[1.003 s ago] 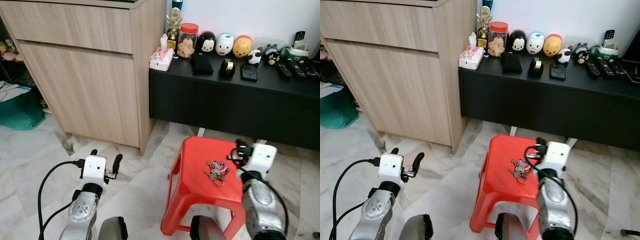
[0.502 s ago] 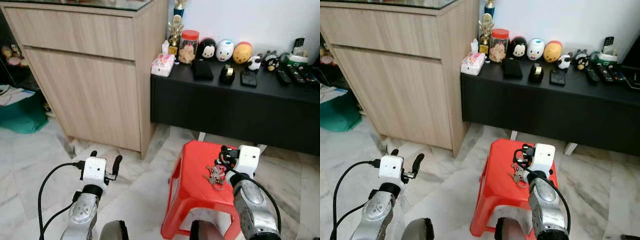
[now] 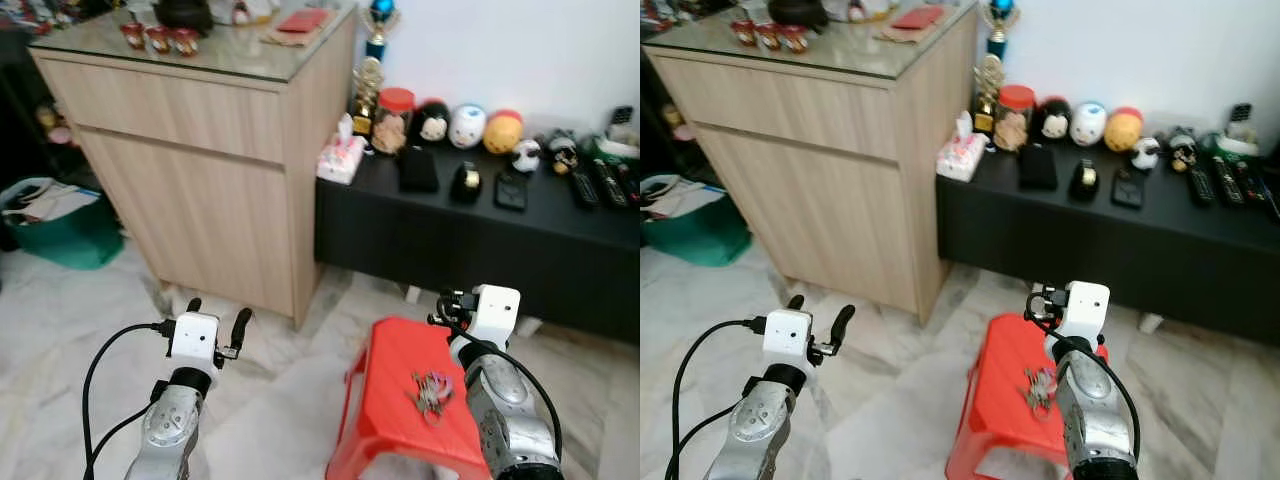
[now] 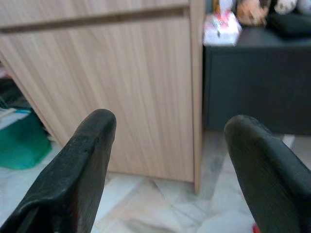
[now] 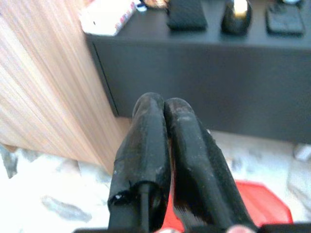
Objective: Hang keys on a hook
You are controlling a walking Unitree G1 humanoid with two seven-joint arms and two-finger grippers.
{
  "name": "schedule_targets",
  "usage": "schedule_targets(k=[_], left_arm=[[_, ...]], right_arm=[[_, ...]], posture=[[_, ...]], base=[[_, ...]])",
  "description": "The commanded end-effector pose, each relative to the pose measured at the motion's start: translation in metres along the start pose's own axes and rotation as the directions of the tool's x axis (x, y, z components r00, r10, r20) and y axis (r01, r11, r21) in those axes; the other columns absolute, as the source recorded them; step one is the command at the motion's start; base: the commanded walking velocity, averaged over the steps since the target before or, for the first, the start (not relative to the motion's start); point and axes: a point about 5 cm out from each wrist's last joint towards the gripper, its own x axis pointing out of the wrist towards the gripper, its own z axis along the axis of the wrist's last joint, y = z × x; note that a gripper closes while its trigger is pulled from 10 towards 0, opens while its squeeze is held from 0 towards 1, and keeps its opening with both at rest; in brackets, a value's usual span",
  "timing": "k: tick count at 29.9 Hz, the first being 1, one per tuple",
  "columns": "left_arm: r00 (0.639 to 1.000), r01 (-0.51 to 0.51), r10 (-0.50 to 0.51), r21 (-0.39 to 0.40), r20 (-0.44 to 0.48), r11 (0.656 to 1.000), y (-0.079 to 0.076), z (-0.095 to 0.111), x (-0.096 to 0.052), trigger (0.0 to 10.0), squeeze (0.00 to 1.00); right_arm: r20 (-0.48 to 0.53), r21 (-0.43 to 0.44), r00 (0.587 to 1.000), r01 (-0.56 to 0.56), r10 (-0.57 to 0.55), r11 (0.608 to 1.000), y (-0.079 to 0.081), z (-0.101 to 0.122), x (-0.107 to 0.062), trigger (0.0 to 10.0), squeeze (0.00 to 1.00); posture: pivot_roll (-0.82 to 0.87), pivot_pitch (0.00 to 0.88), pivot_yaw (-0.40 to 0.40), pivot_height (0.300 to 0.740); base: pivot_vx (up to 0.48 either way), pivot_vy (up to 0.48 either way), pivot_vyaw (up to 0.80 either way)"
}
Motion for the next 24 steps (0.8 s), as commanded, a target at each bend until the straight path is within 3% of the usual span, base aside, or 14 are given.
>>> schedule_targets(k=[1,13,24], left_arm=[[1.0,0.021,-0.021,-0.014,-0.005,1.0,-0.005,-0.002,0.0,10.0,0.0],[0.999,0.038,-0.038,-0.022,-0.01,0.999,-0.01,-0.005,-0.005,10.0,0.0],[0.997,0.079,-0.079,-0.015,-0.004,0.997,-0.016,-0.004,-0.005,10.0,0.0]], right_arm=[[0.013,-0.014,1.0,-0.005,0.005,1.0,-0.001,0.007,0.0,10.0,0.0],[-0.023,-0.039,1.0,0.01,-0.011,0.999,0.001,-0.001,-0.003,10.0,0.0],[-0.022,0.005,0.999,0.048,-0.048,0.999,0.003,-0.004,-0.003,10.0,0.0]], posture=[[-0.02,0.0,-0.074,0.74],[-0.02,0.0,-0.075,0.74],[-0.03,0.0,-0.044,0.74]], base=[[0.0,0.0,0.0],[0.0,0.0,0.0],[0.0,0.0,0.0]])
